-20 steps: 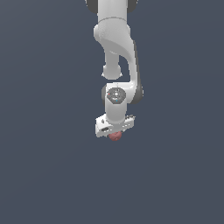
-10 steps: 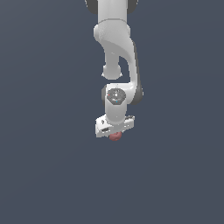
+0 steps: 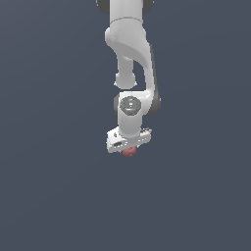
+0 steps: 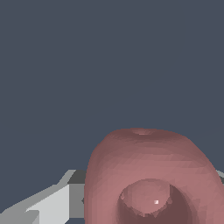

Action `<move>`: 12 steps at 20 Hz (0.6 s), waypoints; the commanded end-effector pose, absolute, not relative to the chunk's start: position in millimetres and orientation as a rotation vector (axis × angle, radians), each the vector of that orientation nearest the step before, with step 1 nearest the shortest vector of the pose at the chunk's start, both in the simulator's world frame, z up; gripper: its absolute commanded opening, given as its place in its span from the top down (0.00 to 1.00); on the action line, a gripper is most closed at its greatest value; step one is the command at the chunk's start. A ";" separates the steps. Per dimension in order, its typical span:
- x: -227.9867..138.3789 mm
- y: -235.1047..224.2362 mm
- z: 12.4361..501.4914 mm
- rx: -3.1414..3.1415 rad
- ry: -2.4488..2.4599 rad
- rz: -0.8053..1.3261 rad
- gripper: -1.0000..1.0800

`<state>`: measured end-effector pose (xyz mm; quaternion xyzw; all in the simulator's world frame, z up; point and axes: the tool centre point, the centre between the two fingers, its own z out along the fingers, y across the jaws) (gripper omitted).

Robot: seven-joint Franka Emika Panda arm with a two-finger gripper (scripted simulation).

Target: Pick up the object and move it to a goal position.

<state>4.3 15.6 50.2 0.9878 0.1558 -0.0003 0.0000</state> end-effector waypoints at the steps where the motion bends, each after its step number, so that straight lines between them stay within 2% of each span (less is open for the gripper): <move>1: 3.3 16.1 59.1 3.103 0.489 0.001 1.00; 12: -10.1 21.5 143.0 3.103 0.490 0.001 1.00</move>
